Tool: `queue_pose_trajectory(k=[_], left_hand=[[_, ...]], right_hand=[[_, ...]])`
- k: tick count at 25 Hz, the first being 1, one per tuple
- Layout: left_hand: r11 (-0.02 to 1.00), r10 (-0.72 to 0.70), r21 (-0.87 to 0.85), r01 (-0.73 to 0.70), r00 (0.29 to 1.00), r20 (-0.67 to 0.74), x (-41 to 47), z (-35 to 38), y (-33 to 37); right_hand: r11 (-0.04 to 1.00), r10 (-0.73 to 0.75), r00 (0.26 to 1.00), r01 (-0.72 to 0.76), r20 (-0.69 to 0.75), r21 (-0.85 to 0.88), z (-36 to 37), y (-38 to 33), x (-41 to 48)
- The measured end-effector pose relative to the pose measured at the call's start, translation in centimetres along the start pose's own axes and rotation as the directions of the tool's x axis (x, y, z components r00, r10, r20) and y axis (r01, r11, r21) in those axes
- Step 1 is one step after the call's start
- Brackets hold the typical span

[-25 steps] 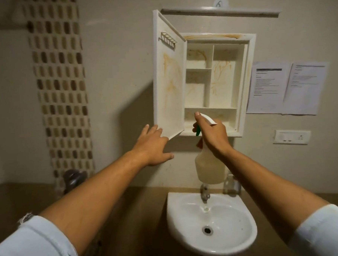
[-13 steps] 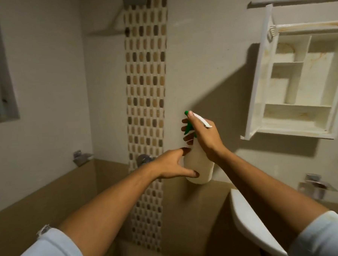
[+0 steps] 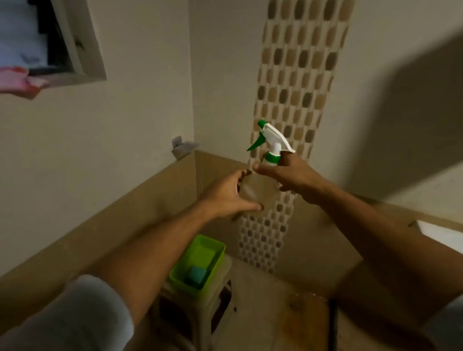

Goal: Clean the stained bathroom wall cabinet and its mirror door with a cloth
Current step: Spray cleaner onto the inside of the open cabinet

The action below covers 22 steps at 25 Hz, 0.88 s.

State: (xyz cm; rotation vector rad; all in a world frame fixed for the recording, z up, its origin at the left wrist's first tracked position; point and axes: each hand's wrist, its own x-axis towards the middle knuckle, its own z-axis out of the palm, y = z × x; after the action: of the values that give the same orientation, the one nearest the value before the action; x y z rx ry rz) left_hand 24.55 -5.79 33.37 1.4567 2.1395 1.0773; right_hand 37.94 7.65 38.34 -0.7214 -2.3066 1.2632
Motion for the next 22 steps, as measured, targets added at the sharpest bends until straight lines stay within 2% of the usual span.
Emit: queue_pose_trajectory(k=[3,9,14,22], left_hand=[[0.994,-0.108,-0.010,0.108,0.994,-0.002,1.1,0.7,-6.1],[0.929,-0.335,-0.140,0.343,0.939,0.079,5.5,3.2,-17.1],[0.756,-0.504,-0.375,0.537,0.843,0.189,8.5,5.5,-25.7],[0.535,-0.623,-0.497,0.683,0.717,0.314,12.0,11.9,-43.8]], right_hand=[[0.990,0.139,0.984,-0.134,0.113,-0.047,3.9,3.3,4.0],[0.966,0.244,0.962,-0.252,0.120,0.056,11.7,11.6,11.3],[0.943,0.310,0.946,-0.318,0.096,0.097,18.2,19.5,17.5],[0.873,0.463,0.884,-0.467,0.065,0.141,31.3,32.4,22.3]])
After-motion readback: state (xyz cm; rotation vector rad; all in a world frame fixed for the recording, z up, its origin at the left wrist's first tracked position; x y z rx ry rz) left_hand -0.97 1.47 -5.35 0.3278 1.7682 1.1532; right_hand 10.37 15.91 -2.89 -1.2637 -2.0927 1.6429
